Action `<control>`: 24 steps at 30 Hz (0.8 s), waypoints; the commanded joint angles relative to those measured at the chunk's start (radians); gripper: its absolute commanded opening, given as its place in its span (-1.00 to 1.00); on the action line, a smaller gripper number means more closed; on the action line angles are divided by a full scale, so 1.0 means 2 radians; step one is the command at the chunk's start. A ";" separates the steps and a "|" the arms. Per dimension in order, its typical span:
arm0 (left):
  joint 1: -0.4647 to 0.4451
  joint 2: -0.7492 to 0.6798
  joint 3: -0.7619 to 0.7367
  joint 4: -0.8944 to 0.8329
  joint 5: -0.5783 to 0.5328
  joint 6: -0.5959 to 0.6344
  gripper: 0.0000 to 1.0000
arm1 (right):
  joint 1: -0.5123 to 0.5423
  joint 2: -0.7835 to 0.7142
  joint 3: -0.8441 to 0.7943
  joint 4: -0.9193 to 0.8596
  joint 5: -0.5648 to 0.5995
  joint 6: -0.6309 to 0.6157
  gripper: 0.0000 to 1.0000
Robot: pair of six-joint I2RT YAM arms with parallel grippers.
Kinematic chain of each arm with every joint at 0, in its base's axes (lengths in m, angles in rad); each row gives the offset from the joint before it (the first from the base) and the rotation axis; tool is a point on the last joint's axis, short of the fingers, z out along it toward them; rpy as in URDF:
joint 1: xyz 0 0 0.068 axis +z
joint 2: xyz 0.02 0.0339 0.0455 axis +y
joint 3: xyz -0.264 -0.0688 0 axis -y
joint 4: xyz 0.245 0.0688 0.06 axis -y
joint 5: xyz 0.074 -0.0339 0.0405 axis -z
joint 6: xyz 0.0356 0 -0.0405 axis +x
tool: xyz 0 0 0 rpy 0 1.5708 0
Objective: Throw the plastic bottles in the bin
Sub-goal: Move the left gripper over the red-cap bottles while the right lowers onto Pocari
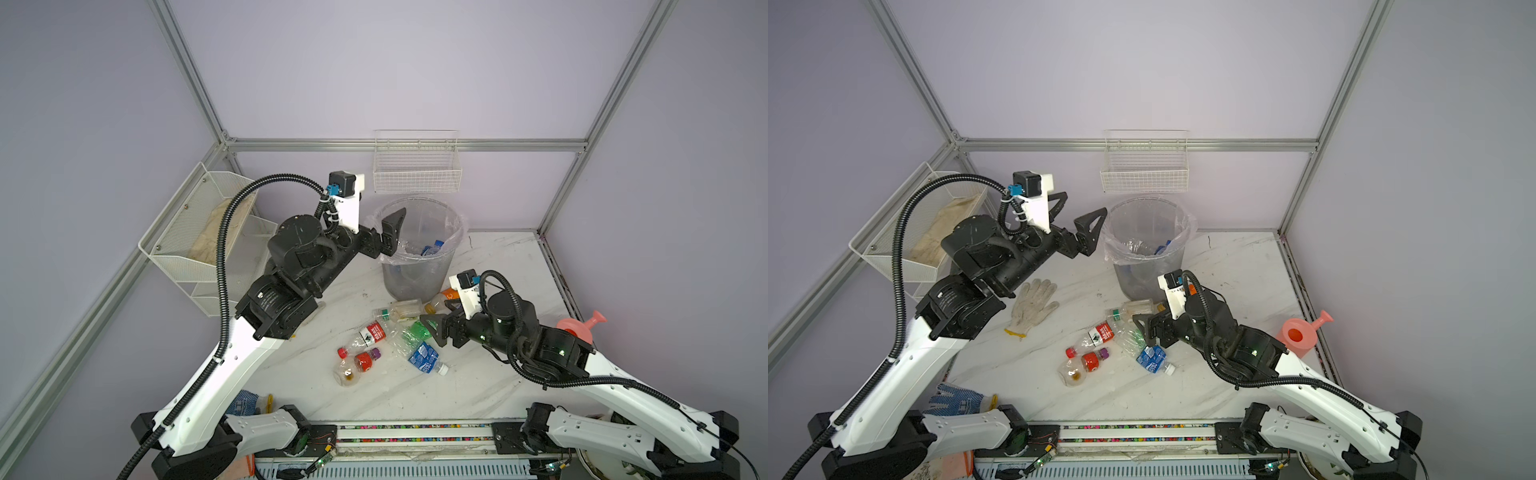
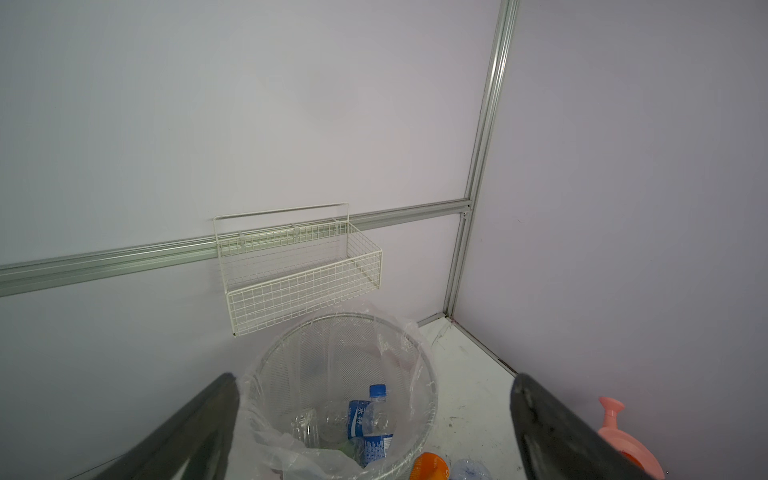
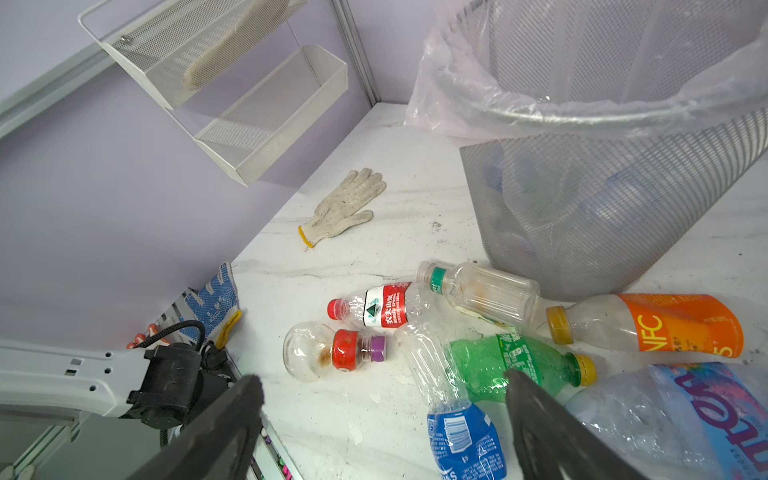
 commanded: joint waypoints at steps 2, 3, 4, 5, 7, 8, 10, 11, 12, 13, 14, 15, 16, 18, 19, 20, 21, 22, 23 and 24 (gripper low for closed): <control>-0.001 -0.048 -0.046 0.047 0.005 0.004 1.00 | 0.003 0.017 -0.011 -0.012 0.008 -0.005 0.86; -0.001 -0.054 -0.057 0.048 0.004 0.002 1.00 | 0.003 0.021 -0.012 -0.013 0.009 -0.006 0.86; -0.001 -0.061 -0.065 0.048 0.003 0.000 1.00 | 0.002 0.024 -0.013 -0.014 0.010 -0.006 0.86; 0.000 -0.068 -0.074 0.047 0.004 -0.001 0.99 | 0.002 0.028 -0.014 -0.016 0.011 -0.007 0.86; -0.001 -0.081 -0.092 0.048 0.009 -0.003 0.96 | 0.003 0.035 -0.016 -0.019 0.010 -0.010 0.86; -0.001 -0.088 -0.102 0.048 0.018 -0.003 0.96 | 0.003 0.038 -0.017 -0.020 0.008 -0.011 0.86; -0.001 -0.103 -0.120 0.046 0.036 0.000 0.96 | 0.003 0.044 -0.019 -0.022 0.006 -0.013 0.86; -0.001 -0.111 -0.129 0.044 0.044 0.000 0.96 | 0.004 0.046 -0.020 -0.023 0.005 -0.014 0.86; -0.001 -0.118 -0.136 0.037 0.051 -0.001 0.96 | 0.003 0.049 -0.021 -0.024 0.005 -0.015 0.86; -0.001 -0.125 -0.141 0.029 0.056 -0.003 0.97 | 0.004 0.051 -0.021 -0.026 0.006 -0.016 0.86; 0.000 -0.133 -0.148 0.018 0.062 -0.006 0.98 | 0.004 0.055 -0.021 -0.028 0.005 -0.016 0.86; -0.001 -0.140 -0.154 0.008 0.071 -0.008 0.99 | 0.004 0.058 -0.021 -0.030 0.005 -0.017 0.86; 0.000 -0.147 -0.160 -0.001 0.077 -0.009 0.99 | 0.004 0.060 -0.022 -0.030 0.005 -0.018 0.86; -0.001 -0.161 -0.175 -0.018 0.086 -0.014 0.99 | 0.004 0.069 -0.023 -0.029 0.002 -0.020 0.86; -0.001 -0.167 -0.182 -0.023 0.091 -0.016 0.99 | 0.004 0.074 -0.023 -0.030 0.002 -0.021 0.86; -0.001 -0.174 -0.190 -0.028 0.097 -0.019 0.99 | 0.004 0.078 -0.021 -0.031 0.002 -0.021 0.86; -0.001 -0.181 -0.197 -0.033 0.101 -0.023 1.00 | 0.004 0.083 -0.021 -0.031 0.003 -0.021 0.86; -0.001 -0.188 -0.204 -0.036 0.106 -0.027 0.99 | 0.004 0.086 -0.022 -0.031 0.003 -0.022 0.86; -0.001 -0.195 -0.211 -0.040 0.111 -0.030 1.00 | 0.004 0.088 -0.022 -0.031 0.002 -0.022 0.86; -0.001 -0.201 -0.219 -0.045 0.114 -0.033 0.99 | 0.005 0.091 -0.023 -0.030 0.002 -0.022 0.86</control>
